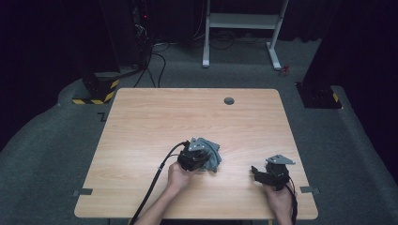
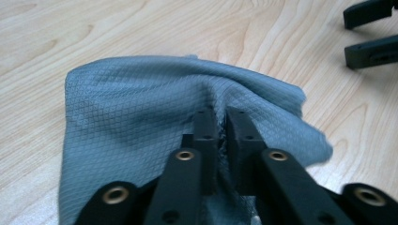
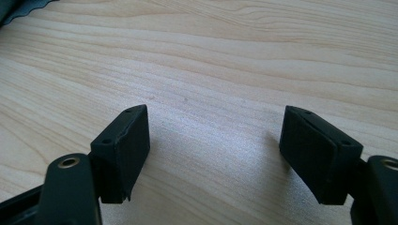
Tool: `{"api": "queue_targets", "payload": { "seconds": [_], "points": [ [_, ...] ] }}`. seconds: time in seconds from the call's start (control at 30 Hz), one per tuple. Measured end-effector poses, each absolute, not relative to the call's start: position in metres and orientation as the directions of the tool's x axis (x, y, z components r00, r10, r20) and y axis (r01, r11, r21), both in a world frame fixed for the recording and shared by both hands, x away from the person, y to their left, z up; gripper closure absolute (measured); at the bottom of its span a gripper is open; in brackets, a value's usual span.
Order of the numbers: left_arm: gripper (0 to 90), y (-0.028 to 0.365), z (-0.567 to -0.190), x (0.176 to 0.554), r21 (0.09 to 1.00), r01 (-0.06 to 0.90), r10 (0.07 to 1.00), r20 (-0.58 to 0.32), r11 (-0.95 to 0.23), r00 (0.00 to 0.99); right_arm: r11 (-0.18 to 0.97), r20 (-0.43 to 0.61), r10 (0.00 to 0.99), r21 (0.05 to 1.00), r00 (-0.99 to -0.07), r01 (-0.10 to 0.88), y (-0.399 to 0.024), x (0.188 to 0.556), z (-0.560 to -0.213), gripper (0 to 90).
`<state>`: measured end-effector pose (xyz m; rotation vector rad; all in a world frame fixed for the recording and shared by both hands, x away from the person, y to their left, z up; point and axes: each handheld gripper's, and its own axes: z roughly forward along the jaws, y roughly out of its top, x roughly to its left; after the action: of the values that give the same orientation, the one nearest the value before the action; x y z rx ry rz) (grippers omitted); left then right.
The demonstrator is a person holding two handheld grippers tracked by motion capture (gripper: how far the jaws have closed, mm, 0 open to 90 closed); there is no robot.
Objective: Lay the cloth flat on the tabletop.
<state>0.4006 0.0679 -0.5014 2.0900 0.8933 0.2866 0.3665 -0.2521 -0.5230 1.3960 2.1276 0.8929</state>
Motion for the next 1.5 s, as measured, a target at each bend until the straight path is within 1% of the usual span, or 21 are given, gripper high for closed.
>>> {"api": "queue_targets", "payload": {
  "seconds": [0.07, 0.1, 0.17, 0.23, 0.3, 0.37, 0.43, 0.6, 0.7, 0.8, 0.83, 0.87, 0.9, 0.97, 1.07, 1.13, 1.23, 1.33, 1.4, 1.5],
  "points": [
    [75.0, 0.069, -0.501, 0.399, 0.767, 0.488, 0.683, -0.091, -0.416, 0.725, 0.282, -0.013, 0.919, 0.721, -0.395, 0.633, -0.252, 0.366, -0.523, 26.3],
    [72.5, 0.071, -0.499, 0.397, 0.770, 0.486, 0.684, -0.090, -0.413, 0.724, 0.280, -0.010, 0.919, 0.721, -0.395, 0.633, -0.252, 0.366, -0.523, 28.5],
    [67.3, 0.075, -0.496, 0.394, 0.772, 0.481, 0.686, -0.082, -0.415, 0.723, 0.280, -0.011, 0.917, 0.728, -0.398, 0.626, -0.250, 0.364, -0.522, 37.5],
    [63.2, 0.080, -0.493, 0.390, 0.770, 0.474, 0.684, -0.068, -0.427, 0.727, 0.285, -0.013, 0.914, 0.732, -0.406, 0.619, -0.249, 0.363, -0.522, 41.4],
    [60.3, 0.085, -0.493, 0.385, 0.769, 0.465, 0.684, -0.050, -0.439, 0.728, 0.282, -0.016, 0.916, 0.736, -0.401, 0.615, -0.247, 0.362, -0.522, 50.7],
    [58.9, 0.092, -0.493, 0.378, 0.768, 0.456, 0.687, -0.029, -0.449, 0.726, 0.288, -0.018, 0.912, 0.739, -0.409, 0.609, -0.244, 0.360, -0.522, 55.8],
    [58.0, 0.101, -0.495, 0.373, 0.767, 0.457, 0.698, -0.017, -0.450, 0.716, 0.292, 0.016, 0.894, 0.737, -0.448, 0.610, -0.238, 0.359, -0.521, 60.1],
    [56.3, 0.120, -0.503, 0.364, 0.766, 0.473, 0.734, -0.002, -0.435, 0.679, 0.327, 0.058, 0.809, 0.782, -0.585, 0.530, -0.213, 0.351, -0.511, 63.2],
    [56.1, 0.125, -0.508, 0.362, 0.757, 0.480, 0.744, 0.012, -0.443, 0.668, 0.344, 0.073, 0.761, 0.797, -0.644, 0.496, -0.194, 0.351, -0.504, 63.7],
    [55.7, 0.126, -0.511, 0.361, 0.749, 0.498, 0.750, -0.003, -0.437, 0.661, 0.378, 0.071, 0.712, 0.799, -0.699, 0.467, -0.174, 0.353, -0.499, 63.7],
    [55.3, 0.126, -0.511, 0.361, 0.749, 0.498, 0.750, -0.003, -0.437, 0.661, 0.378, 0.071, 0.712, 0.799, -0.699, 0.467, -0.174, 0.353, -0.499, 63.7],
    [54.3, 0.124, -0.513, 0.362, 0.748, 0.501, 0.752, -0.005, -0.435, 0.659, 0.401, 0.058, 0.688, 0.800, -0.723, 0.446, -0.163, 0.354, -0.498, 63.5],
    [53.5, 0.122, -0.514, 0.361, 0.747, 0.503, 0.753, -0.006, -0.434, 0.659, 0.405, 0.061, 0.683, 0.798, -0.728, 0.446, -0.160, 0.355, -0.498, 63.3],
    [48.7, 0.119, -0.515, 0.361, 0.747, 0.503, 0.754, -0.005, -0.434, 0.657, 0.421, 0.063, 0.673, 0.787, -0.737, 0.452, -0.152, 0.357, -0.500, 63.7],
    [42.0, 0.115, -0.515, 0.357, 0.755, 0.504, 0.755, -0.017, -0.419, 0.655, 0.441, 0.067, 0.661, 0.771, -0.748, 0.459, -0.144, 0.361, -0.503, 68.6],
    [38.7, 0.112, -0.515, 0.355, 0.761, 0.503, 0.759, -0.021, -0.410, 0.651, 0.474, 0.050, 0.659, 0.747, -0.750, 0.466, -0.139, 0.365, -0.506, 75.0],
    [36.4, 0.107, -0.516, 0.356, 0.758, 0.509, 0.764, -0.021, -0.408, 0.644, 0.505, 0.036, 0.650, 0.726, -0.759, 0.466, -0.136, 0.369, -0.510, 88.1],
    [36.4, 0.103, -0.519, 0.358, 0.749, 0.510, 0.767, -0.005, -0.422, 0.641, 0.510, 0.032, 0.649, 0.723, -0.760, 0.466, -0.135, 0.369, -0.511, 89.2],
    [36.6, 0.100, -0.522, 0.360, 0.736, 0.509, 0.768, 0.024, -0.447, 0.639, 0.492, 0.033, 0.656, 0.739, -0.754, 0.460, -0.138, 0.369, -0.504, 89.5],
    [36.7, 0.100, -0.519, 0.359, 0.753, 0.494, 0.762, 0.015, -0.434, 0.647, 0.462, 0.043, 0.663, 0.762, -0.747, 0.454, -0.142, 0.371, -0.491, 89.5]
  ]
}}
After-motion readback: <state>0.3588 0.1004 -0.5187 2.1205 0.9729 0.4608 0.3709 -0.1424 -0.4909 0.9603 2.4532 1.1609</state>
